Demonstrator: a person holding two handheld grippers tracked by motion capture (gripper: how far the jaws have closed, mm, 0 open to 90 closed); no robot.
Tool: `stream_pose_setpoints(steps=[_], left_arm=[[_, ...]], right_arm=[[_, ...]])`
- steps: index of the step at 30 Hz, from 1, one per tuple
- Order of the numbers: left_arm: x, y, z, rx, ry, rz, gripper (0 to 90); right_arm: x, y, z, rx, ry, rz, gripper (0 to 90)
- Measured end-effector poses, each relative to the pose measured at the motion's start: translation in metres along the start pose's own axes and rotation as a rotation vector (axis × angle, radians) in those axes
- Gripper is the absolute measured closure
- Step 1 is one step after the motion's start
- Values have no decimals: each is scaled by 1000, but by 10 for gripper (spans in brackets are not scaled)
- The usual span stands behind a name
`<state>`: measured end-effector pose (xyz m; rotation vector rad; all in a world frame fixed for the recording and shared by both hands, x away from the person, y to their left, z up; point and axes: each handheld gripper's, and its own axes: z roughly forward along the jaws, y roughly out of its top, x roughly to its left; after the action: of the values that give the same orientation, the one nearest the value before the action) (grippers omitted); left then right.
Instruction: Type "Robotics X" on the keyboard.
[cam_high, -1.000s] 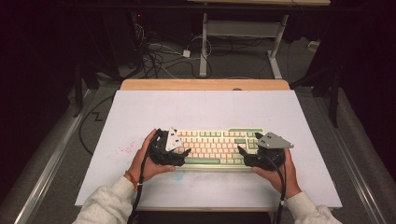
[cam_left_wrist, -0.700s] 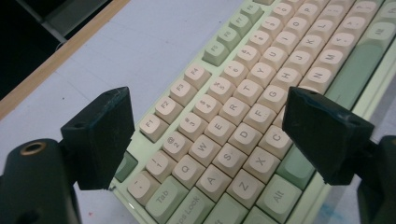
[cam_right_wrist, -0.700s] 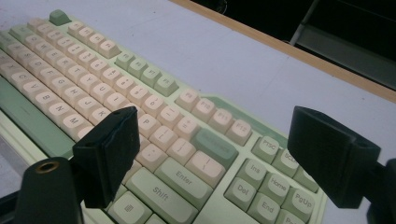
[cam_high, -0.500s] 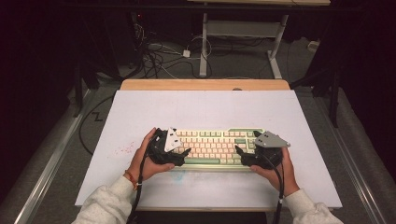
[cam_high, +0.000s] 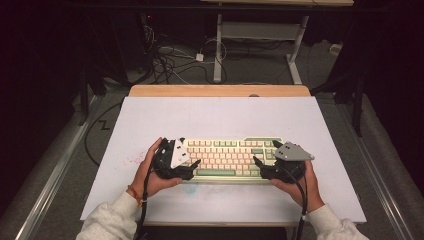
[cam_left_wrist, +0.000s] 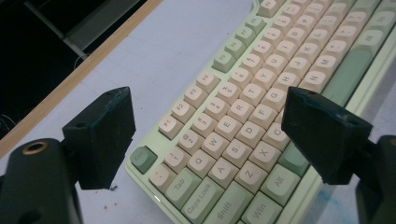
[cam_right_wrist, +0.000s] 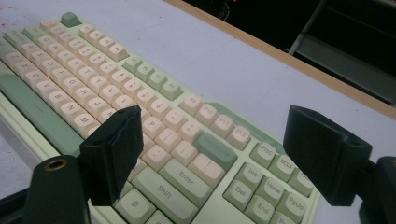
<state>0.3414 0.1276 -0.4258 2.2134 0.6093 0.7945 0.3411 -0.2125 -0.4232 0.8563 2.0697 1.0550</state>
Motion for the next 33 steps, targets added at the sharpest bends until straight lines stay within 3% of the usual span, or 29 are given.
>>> stream_pose_setpoints(steps=[6,11,17,33], left_arm=[[1,-3,-5,-11,-9,-1,165],[0,-6,-9,-5,16,7,165],[-1,-11,-14,-8,13,-1,165],[-8,-23,-26,-17,26,35,156]], right_arm=[[1,0,-6,-4,-8,-6,203],[2,-2,-10,-1,-16,-18,203],[1,-4,-15,-2,-18,-27,203],[0,-9,-25,-5,-23,-38,202]])
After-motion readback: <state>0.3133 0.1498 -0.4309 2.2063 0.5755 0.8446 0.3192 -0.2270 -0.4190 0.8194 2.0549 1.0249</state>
